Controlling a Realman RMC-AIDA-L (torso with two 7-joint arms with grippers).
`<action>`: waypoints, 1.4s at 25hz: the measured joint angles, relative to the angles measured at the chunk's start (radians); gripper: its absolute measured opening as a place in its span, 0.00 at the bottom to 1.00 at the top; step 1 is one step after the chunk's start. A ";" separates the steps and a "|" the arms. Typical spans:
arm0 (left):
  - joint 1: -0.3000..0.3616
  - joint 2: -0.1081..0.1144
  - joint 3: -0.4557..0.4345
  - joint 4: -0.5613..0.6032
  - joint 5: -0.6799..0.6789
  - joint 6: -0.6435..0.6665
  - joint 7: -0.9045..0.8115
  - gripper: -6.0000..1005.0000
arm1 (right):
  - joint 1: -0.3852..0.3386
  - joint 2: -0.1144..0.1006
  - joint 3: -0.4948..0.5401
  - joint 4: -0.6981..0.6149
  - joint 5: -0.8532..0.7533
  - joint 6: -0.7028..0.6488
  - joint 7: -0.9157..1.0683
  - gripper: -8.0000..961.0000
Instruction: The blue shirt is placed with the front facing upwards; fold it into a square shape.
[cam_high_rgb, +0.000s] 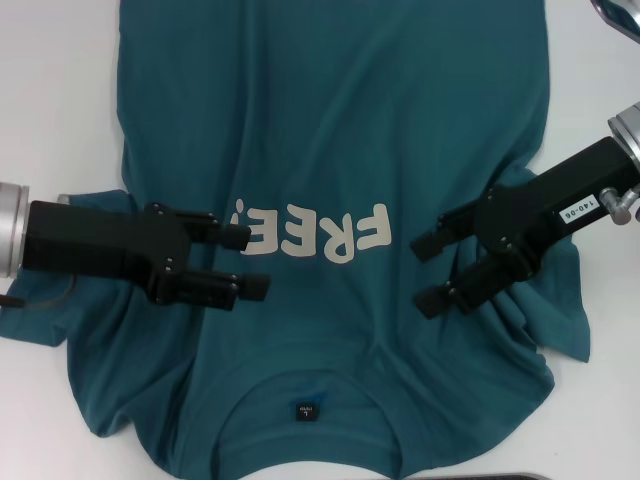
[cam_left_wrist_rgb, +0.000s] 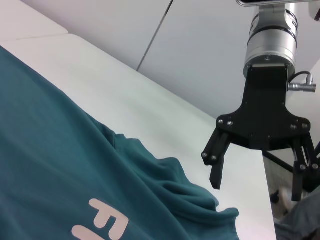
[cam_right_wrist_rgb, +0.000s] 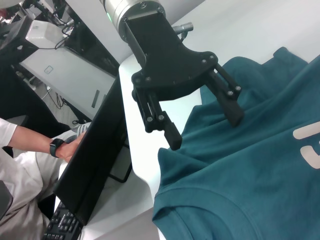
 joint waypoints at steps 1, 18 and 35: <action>-0.003 0.000 0.000 0.001 0.005 0.000 -0.001 0.79 | 0.001 0.000 0.000 0.001 0.000 0.002 0.000 0.98; -0.023 0.001 -0.017 0.015 0.024 -0.001 -0.012 0.79 | -0.001 0.003 -0.006 0.008 -0.001 0.025 0.001 0.98; -0.024 0.190 -0.237 0.063 0.095 -0.014 -0.122 0.79 | -0.012 0.016 -0.011 0.010 -0.002 0.030 -0.005 0.98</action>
